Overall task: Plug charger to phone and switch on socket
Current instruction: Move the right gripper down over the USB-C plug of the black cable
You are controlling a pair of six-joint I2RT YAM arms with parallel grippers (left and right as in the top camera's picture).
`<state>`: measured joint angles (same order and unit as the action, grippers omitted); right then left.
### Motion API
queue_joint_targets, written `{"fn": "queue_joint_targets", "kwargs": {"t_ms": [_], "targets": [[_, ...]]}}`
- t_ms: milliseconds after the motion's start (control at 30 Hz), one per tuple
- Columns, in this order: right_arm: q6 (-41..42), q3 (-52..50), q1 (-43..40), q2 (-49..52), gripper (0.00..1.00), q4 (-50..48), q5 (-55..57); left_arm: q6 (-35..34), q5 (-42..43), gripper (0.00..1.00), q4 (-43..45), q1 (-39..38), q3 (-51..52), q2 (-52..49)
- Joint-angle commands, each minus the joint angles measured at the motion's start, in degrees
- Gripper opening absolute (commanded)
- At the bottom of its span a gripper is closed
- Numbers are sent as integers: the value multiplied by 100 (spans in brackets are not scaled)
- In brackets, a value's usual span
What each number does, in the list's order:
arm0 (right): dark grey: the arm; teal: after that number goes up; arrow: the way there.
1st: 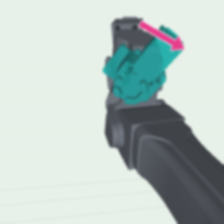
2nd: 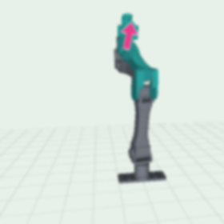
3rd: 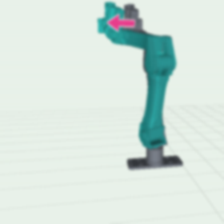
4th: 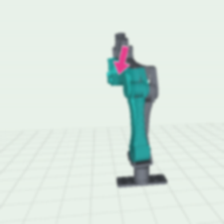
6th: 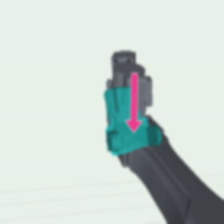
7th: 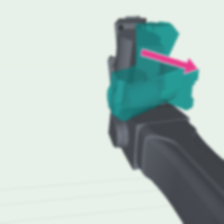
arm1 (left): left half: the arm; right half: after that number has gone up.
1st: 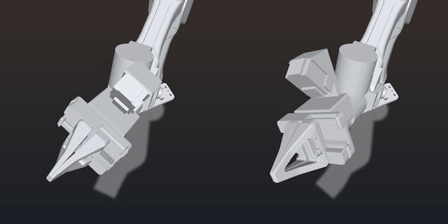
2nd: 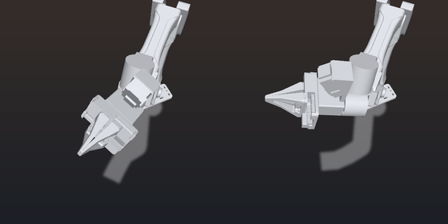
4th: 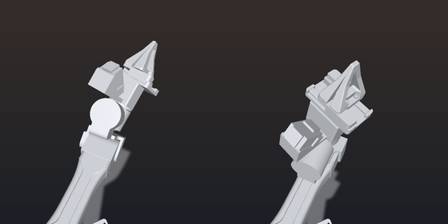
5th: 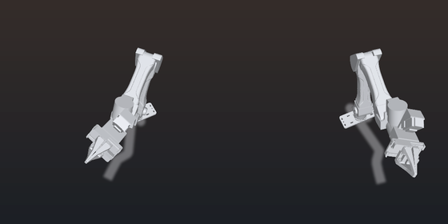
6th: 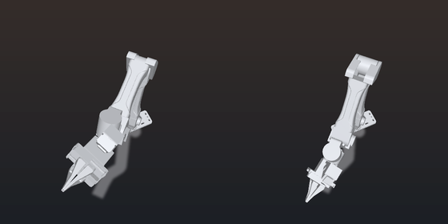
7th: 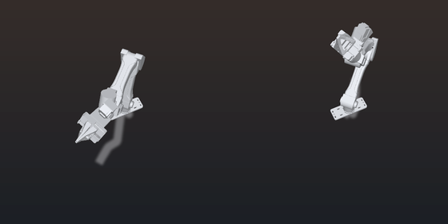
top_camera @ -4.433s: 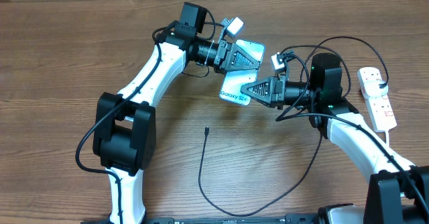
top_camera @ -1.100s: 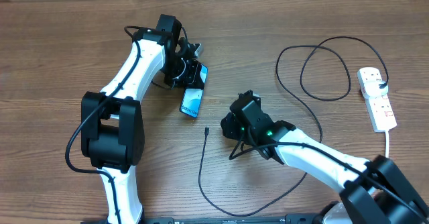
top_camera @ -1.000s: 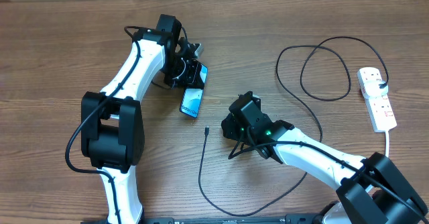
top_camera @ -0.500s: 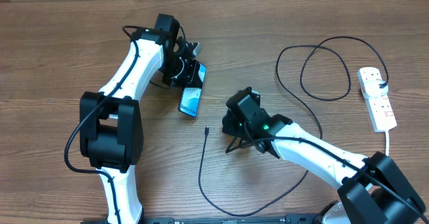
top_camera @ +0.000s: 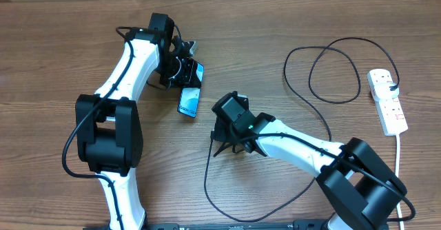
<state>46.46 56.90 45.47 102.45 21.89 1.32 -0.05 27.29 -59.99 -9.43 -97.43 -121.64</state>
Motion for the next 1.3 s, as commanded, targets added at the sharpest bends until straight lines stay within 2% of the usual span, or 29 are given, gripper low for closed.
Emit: {"fn": "queue_joint_targets", "kwargs": {"t_ms": [0, 333, 667, 900, 967, 1000, 1167, 1267], "targets": [[-44, 173, 223, 66, 27, -59, 243, -81, 83, 4, 7, -13, 33, 103], [-17, 166, 402, 105, 26, -116, 400, -81, 83, 4, 2, -13, 33, 103], [-2, 168, 531, 549, 24, -358, 400, -81, 83, 4, 0, -13, 33, 103], [-4, 168, 531, 570, 11, -385, 400, -81, 81, 4, -2, -13, 33, 103], [-133, 177, 531, 564, 4, -350, 396, -79, 81, 4, -7, -13, 33, 103], [-264, 214, 531, 531, 4, -323, 396, -79, 81, 4, -15, -13, 33, 103], [-1327, 715, 378, 151, 4, 605, 479, -79, 81, 4, -22, -13, 33, 103], [-1397, 992, 188, -118, 4, 1449, 1121, -79, 81, 4, -17, -13, 33, 103]]}}
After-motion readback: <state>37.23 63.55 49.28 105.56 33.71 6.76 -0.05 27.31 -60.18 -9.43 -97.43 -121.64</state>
